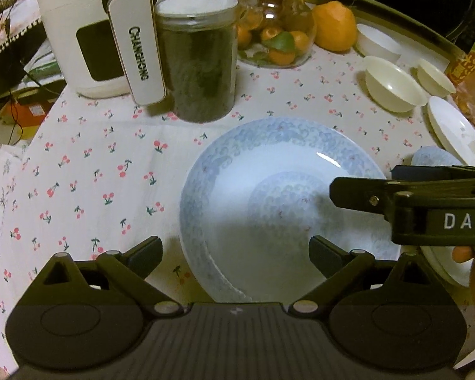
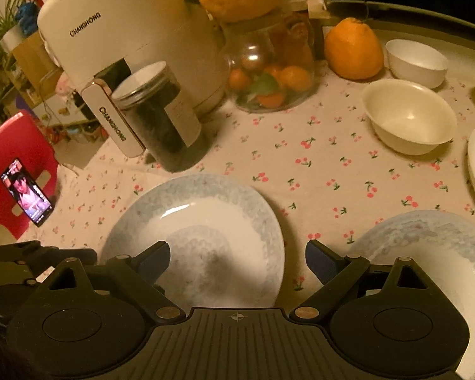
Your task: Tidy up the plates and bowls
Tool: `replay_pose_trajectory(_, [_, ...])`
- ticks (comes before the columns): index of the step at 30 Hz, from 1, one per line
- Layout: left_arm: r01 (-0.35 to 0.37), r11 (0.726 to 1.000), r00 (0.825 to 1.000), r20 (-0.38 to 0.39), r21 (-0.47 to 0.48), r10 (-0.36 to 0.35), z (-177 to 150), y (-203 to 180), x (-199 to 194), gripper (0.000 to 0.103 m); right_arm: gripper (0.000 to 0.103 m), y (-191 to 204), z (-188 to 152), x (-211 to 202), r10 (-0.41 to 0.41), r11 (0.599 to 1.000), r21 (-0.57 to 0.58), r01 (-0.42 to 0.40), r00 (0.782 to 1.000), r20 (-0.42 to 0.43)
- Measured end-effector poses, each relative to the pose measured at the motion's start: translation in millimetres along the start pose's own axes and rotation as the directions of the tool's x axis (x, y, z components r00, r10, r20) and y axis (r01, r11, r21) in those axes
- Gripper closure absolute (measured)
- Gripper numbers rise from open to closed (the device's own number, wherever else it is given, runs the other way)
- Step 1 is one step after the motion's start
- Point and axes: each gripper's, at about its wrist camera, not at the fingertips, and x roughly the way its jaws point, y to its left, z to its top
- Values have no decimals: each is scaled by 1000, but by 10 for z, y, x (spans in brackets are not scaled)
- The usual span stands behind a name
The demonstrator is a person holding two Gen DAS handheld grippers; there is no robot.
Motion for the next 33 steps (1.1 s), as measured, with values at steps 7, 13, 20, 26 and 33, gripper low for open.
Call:
replay_pose_trajectory(7, [30,999,999,-32,-26,-31,-14,24,30,22,9,-24,-6,57,21,999,37,-20,1000,-4])
replay_pose_trajectory(13, [36,998,998,-48,-53,-38,-33,50,60,36,13,-74,-22,94,21,998,67,-21,1000,-9])
replay_pose_trajectory(20, [24,995,999,-34,-97,-27,-40,100,20,54,44,-104,-35,126,36,995,96,-34,999,-23])
replay_pose_trajectory(26, [16,991,1000,-19,-130,-19,-57,163,-20,68,69,-171,-49,109,0,995,104,1,1000,-8])
replay_pose_trajectory(33, [10,993,999,44,-118,-4,-40,168,-115,79,75,-221,-41,53,-10,992,125,9,1000,10])
